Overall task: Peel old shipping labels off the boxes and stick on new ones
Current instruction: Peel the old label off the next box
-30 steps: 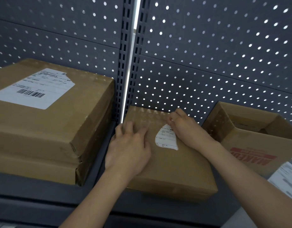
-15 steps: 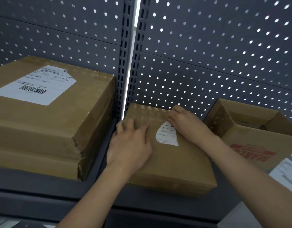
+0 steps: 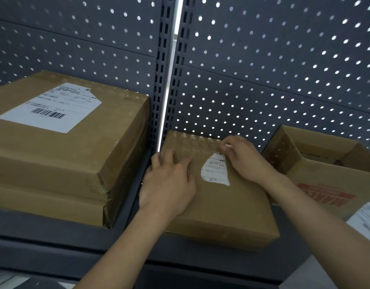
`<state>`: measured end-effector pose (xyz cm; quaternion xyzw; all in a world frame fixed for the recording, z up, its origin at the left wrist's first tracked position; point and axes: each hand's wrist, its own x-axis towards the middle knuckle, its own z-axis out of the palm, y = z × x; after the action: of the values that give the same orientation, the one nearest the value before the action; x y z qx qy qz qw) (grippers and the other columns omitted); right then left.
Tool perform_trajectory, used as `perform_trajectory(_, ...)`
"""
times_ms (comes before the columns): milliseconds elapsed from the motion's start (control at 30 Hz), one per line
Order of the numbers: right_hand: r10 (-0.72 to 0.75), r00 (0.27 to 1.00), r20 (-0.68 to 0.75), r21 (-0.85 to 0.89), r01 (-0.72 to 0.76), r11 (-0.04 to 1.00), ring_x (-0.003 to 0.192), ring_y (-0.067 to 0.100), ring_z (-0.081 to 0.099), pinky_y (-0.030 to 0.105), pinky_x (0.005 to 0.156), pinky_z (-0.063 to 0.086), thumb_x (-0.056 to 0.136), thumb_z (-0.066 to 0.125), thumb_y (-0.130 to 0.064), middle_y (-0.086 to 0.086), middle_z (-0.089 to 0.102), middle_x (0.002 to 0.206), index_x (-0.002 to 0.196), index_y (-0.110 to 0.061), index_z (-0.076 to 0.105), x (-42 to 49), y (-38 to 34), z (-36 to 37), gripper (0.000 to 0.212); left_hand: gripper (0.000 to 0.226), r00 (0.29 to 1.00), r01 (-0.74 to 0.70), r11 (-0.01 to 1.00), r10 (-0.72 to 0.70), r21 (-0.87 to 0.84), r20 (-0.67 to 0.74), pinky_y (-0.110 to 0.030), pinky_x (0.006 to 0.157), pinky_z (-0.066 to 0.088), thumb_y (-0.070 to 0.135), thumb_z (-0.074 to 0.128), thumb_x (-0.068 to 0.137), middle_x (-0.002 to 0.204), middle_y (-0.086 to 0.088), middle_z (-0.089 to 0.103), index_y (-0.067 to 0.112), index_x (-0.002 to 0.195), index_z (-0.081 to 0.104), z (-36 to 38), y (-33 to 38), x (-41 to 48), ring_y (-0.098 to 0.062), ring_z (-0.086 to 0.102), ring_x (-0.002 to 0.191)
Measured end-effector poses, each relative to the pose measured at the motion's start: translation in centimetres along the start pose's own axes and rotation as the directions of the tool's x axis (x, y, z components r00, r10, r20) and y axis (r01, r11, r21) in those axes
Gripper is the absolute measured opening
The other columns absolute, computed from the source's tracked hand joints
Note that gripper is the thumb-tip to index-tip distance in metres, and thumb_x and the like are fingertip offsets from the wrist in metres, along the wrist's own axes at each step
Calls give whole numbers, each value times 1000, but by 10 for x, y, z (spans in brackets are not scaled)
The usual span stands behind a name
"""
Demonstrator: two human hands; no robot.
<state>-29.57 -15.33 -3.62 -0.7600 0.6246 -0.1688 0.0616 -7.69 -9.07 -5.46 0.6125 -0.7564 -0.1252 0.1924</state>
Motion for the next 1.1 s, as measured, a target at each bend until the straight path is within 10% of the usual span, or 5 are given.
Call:
perform_trajectory(500, -129, 990, 59, -387, 142, 911, 85, 27, 58, 46, 75, 52, 104, 40, -22, 8, 49, 103, 107, -5, 57, 3, -8, 5, 25, 48, 1000, -3, 1000, 3, 11, 1, -41, 101, 39, 38, 32, 98, 147, 0, 28, 35, 146, 34, 0, 0, 0, -26, 21, 135)
perform_trajectory(833, -8, 1000, 1, 74, 7, 997, 111, 11, 52, 24, 89, 36, 103, 45, -24, -4, 58, 119, 127, -19, 57, -9, -1, -12, 28, 48, 1000, -2, 1000, 2, 9, 2, -42, 100, 39, 38, 33, 98, 146, 1, 28, 36, 146, 34, -1, 1, 0, -26, 22, 134)
perform_trajectory(1100, -72, 997, 38, -71, 74, 995, 97, 14, 53, 22, 80, 35, 98, 55, -22, -1, 55, 103, 108, -17, 70, -7, 0, -13, 18, 49, 1000, -4, 1000, 4, 5, 9, -41, 101, 39, 38, 33, 97, 147, 1, 27, 36, 146, 33, -2, 0, 0, -26, 21, 135)
